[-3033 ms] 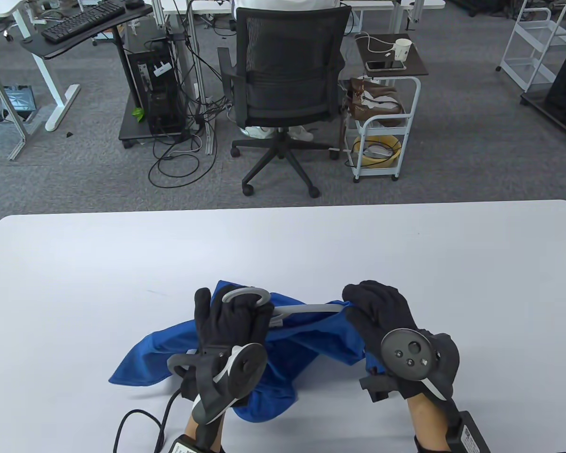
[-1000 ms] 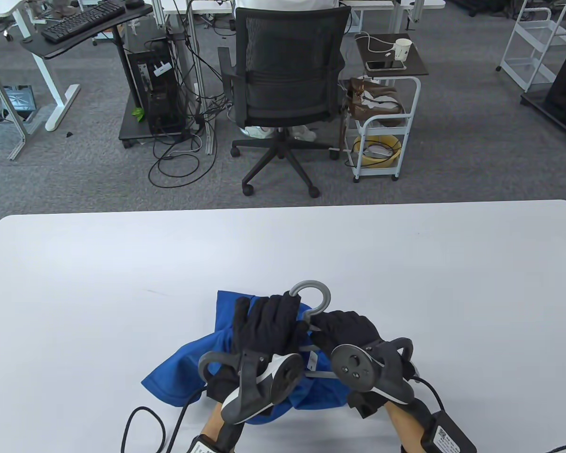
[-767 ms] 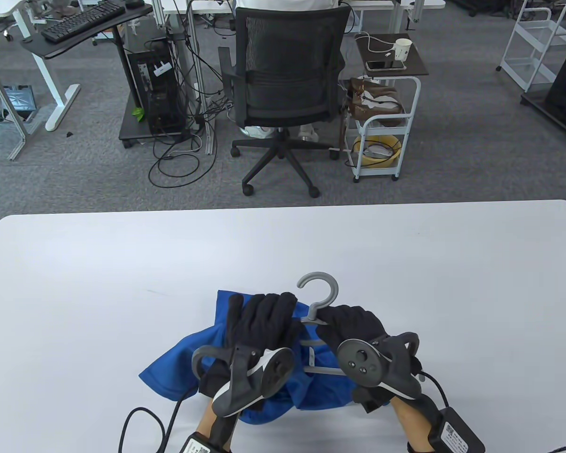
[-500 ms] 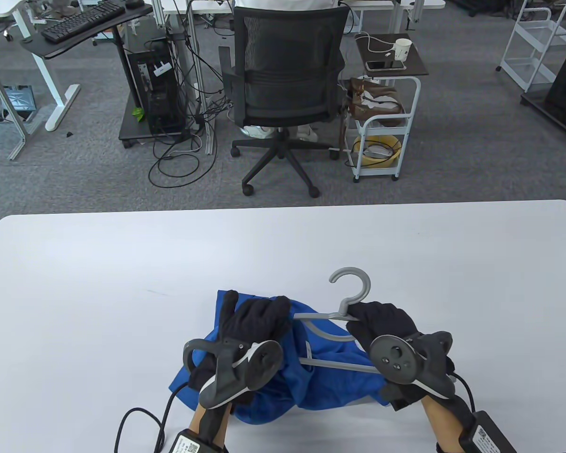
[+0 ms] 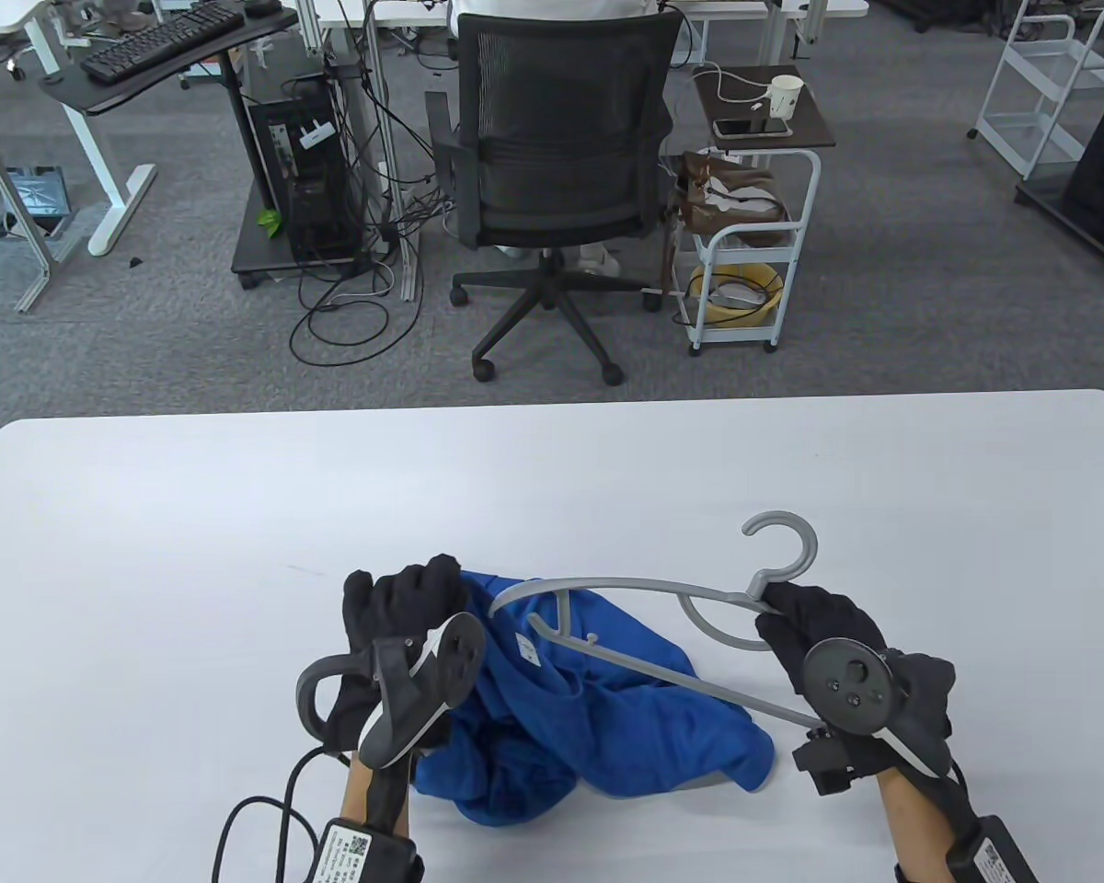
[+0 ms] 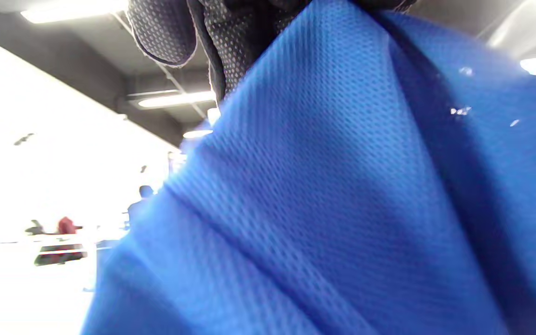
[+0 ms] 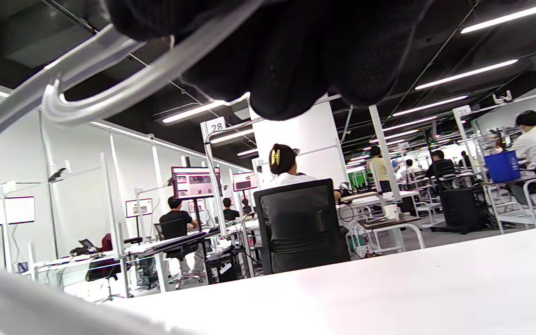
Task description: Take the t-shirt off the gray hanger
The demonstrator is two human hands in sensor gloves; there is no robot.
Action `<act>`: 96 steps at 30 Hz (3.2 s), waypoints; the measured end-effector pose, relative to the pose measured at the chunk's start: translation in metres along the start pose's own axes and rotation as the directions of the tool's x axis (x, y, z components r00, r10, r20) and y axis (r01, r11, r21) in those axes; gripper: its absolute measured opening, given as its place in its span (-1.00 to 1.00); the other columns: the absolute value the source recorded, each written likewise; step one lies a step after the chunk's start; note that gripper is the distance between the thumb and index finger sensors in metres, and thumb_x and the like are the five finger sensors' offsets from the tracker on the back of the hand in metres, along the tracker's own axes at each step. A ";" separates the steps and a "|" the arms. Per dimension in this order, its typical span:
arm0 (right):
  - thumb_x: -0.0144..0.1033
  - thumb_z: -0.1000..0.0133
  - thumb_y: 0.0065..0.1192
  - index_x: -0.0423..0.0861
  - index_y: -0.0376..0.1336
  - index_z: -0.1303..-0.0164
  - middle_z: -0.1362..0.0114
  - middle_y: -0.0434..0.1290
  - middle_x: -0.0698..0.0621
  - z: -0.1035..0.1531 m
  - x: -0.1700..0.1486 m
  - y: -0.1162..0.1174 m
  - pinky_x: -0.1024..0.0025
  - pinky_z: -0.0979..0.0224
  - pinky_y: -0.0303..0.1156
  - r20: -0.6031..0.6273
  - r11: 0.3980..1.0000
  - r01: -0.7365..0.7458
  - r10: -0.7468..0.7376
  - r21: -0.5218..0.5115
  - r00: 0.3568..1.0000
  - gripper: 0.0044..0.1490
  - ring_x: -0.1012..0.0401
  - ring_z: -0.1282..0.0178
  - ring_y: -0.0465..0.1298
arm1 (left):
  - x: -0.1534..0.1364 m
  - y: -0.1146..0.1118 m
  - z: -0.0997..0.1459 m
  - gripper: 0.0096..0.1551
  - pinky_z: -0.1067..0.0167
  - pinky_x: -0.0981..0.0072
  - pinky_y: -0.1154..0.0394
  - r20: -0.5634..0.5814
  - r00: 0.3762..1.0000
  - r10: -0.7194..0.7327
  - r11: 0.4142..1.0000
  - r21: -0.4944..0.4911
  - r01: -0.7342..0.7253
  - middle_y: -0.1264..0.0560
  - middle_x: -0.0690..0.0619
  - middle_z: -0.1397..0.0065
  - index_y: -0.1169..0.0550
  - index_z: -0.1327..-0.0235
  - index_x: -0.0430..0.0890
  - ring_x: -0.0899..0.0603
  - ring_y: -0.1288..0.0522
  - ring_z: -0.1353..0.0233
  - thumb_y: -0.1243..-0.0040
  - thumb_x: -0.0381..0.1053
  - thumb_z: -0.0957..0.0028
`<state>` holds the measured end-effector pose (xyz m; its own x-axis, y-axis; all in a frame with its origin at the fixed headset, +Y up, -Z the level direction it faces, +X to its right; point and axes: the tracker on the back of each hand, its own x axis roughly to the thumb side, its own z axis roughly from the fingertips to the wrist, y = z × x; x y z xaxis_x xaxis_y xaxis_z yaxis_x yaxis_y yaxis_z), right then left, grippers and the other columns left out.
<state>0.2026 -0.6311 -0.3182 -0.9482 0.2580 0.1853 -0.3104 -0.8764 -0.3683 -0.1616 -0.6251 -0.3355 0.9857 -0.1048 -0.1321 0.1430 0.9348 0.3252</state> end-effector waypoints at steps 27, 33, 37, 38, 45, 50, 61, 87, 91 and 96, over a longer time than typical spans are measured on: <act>-0.12 -0.17 -0.05 0.05 0.18 -0.43 -0.25 0.47 0.12 -0.002 -0.007 0.010 0.18 -0.52 0.46 -0.052 0.995 -0.086 0.088 0.046 0.995 -0.42 0.16 -0.30 0.53 | -0.061 -0.058 0.005 -0.01 -0.71 -0.22 0.19 0.108 0.947 -0.303 0.939 -0.139 0.316 0.18 -0.08 -0.86 0.29 -0.74 0.08 -0.30 0.13 -0.83 0.42 0.38 -0.10; -0.12 -0.17 -0.04 0.04 0.16 -0.45 -0.28 0.46 0.11 -0.005 -0.017 0.014 0.18 -0.54 0.44 -0.093 0.993 -0.099 0.105 0.062 0.990 -0.41 0.15 -0.33 0.51 | -0.090 -0.071 0.014 0.02 -0.67 -0.30 0.28 0.133 0.949 -0.285 0.933 -0.187 0.306 0.32 -0.11 -0.84 0.39 -0.70 0.07 -0.37 0.28 -0.80 0.48 0.41 -0.08; -0.14 -0.18 -0.05 0.04 0.14 -0.47 -0.31 0.44 0.11 -0.008 -0.032 0.020 0.17 -0.57 0.42 -0.162 0.990 -0.117 0.129 0.081 0.978 -0.40 0.14 -0.36 0.50 | -0.105 -0.075 0.016 0.03 -0.65 -0.34 0.32 0.112 0.965 -0.239 0.933 -0.248 0.260 0.36 -0.12 -0.83 0.41 -0.70 0.06 -0.39 0.35 -0.79 0.51 0.42 -0.07; -0.14 -0.19 -0.05 0.04 0.13 -0.48 -0.32 0.44 0.11 -0.010 -0.038 0.022 0.17 -0.58 0.42 -0.192 0.988 -0.127 0.142 0.091 0.971 -0.39 0.14 -0.37 0.49 | -0.108 -0.075 0.016 0.03 -0.64 -0.35 0.33 0.109 0.968 -0.227 0.935 -0.255 0.248 0.37 -0.13 -0.83 0.41 -0.69 0.06 -0.40 0.36 -0.78 0.51 0.42 -0.08; -0.18 -0.21 -0.05 0.02 0.09 -0.53 -0.39 0.40 0.09 -0.035 -0.087 0.043 0.16 -0.63 0.38 -0.364 0.946 -0.255 0.314 0.201 0.877 -0.38 0.12 -0.43 0.45 | -0.116 -0.078 0.017 0.04 -0.63 -0.36 0.34 0.090 0.974 -0.208 0.933 -0.282 0.225 0.38 -0.14 -0.83 0.42 -0.69 0.05 -0.41 0.37 -0.77 0.52 0.42 -0.08; -0.19 -0.21 -0.06 0.03 0.08 -0.53 -0.39 0.39 0.10 -0.052 -0.117 0.055 0.16 -0.63 0.37 -0.430 0.909 -0.307 0.405 0.281 0.807 -0.38 0.13 -0.44 0.45 | -0.117 -0.079 0.019 0.04 -0.63 -0.36 0.34 0.093 0.972 -0.215 0.926 -0.296 0.233 0.38 -0.14 -0.82 0.43 -0.69 0.04 -0.41 0.37 -0.77 0.53 0.42 -0.08; -0.17 -0.23 -0.07 0.12 0.11 -0.52 -0.49 0.37 0.10 -0.056 -0.166 0.096 0.17 -0.68 0.33 -0.539 0.856 -0.264 0.491 0.445 0.684 -0.41 0.08 -0.54 0.41 | -0.117 -0.079 0.021 0.04 -0.63 -0.36 0.33 0.091 0.971 -0.222 0.913 -0.331 0.240 0.37 -0.15 -0.82 0.42 -0.69 0.04 -0.41 0.37 -0.77 0.52 0.42 -0.07; -0.02 -0.23 -0.09 0.09 0.08 -0.59 -0.59 0.30 0.05 -0.053 -0.151 0.085 0.11 -0.76 0.25 -0.371 0.684 -0.402 0.693 0.608 0.618 -0.33 0.04 -0.63 0.33 | -0.116 -0.081 0.022 0.04 -0.63 -0.35 0.33 0.104 0.971 -0.214 0.910 -0.341 0.236 0.36 -0.14 -0.83 0.41 -0.70 0.04 -0.41 0.36 -0.77 0.52 0.42 -0.07; 0.04 -0.23 -0.13 0.09 -0.03 -0.67 -0.68 0.21 0.04 -0.052 -0.133 0.068 0.07 -0.82 0.17 -0.326 0.734 -0.466 0.654 0.494 0.683 -0.24 0.03 -0.72 0.24 | -0.113 -0.079 0.023 0.04 -0.63 -0.35 0.33 0.113 0.970 -0.216 0.913 -0.329 0.242 0.36 -0.14 -0.83 0.41 -0.70 0.04 -0.41 0.36 -0.77 0.52 0.42 -0.07; 0.13 -0.20 -0.23 0.07 -0.20 -0.75 -0.81 0.04 0.00 -0.042 -0.110 0.050 -0.02 -0.89 0.01 -0.226 0.753 -0.546 0.642 0.368 0.732 -0.11 -0.03 -0.83 0.08 | -0.110 -0.077 0.025 0.04 -0.63 -0.34 0.34 0.121 0.970 -0.213 0.919 -0.313 0.241 0.36 -0.14 -0.83 0.41 -0.70 0.04 -0.41 0.37 -0.77 0.52 0.42 -0.07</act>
<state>0.2887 -0.6861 -0.3957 -0.9090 -0.2817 -0.3070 0.3089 -0.9501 -0.0428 -0.2785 -0.6938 -0.3229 0.9362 -0.3415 -0.0834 0.3405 0.9399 -0.0265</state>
